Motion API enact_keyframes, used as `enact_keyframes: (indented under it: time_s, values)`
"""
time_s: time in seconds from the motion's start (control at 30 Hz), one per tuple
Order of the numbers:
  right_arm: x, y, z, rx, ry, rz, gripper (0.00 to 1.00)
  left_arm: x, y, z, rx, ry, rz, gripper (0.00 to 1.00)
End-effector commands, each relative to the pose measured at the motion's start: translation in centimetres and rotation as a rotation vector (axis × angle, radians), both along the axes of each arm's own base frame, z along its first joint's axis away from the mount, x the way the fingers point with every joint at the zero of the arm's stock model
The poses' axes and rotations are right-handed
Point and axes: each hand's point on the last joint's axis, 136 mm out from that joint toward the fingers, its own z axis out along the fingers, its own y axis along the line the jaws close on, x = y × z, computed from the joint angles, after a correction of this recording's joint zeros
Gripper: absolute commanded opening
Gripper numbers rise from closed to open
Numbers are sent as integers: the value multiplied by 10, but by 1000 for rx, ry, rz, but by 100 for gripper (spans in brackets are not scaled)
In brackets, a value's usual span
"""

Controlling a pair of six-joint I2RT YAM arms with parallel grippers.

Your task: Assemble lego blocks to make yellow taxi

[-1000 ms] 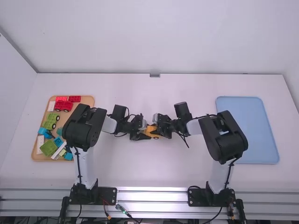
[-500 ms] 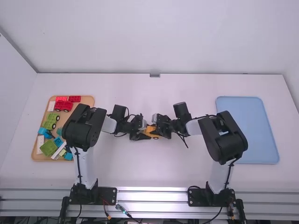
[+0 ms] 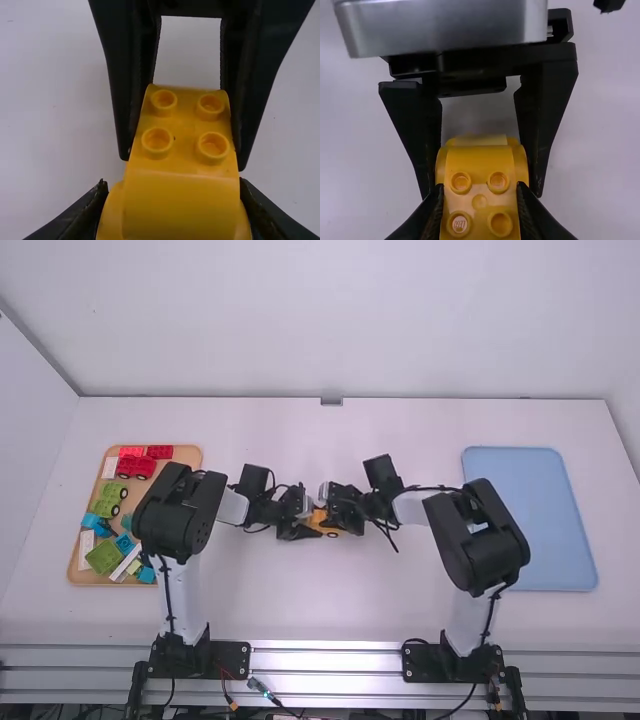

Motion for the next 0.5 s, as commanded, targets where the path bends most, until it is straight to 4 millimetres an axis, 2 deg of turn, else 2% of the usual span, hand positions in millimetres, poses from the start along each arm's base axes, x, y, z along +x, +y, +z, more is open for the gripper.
enact_keyframes:
  time_s: [0.0,0.1,0.23,0.47]
  values:
    - [-10,-17,-51,-202,65,-70,0,-7,-3,-12,37,44,8,41]
    - [-9,-18,-51,-200,64,-74,0,-6,-1,-12,37,45,12,41]
    - [-10,-17,-51,-200,63,-71,12,-7,-3,-12,38,45,8,41]
    - [-8,-19,-50,-197,68,-81,18,-6,-1,-12,37,46,12,42]
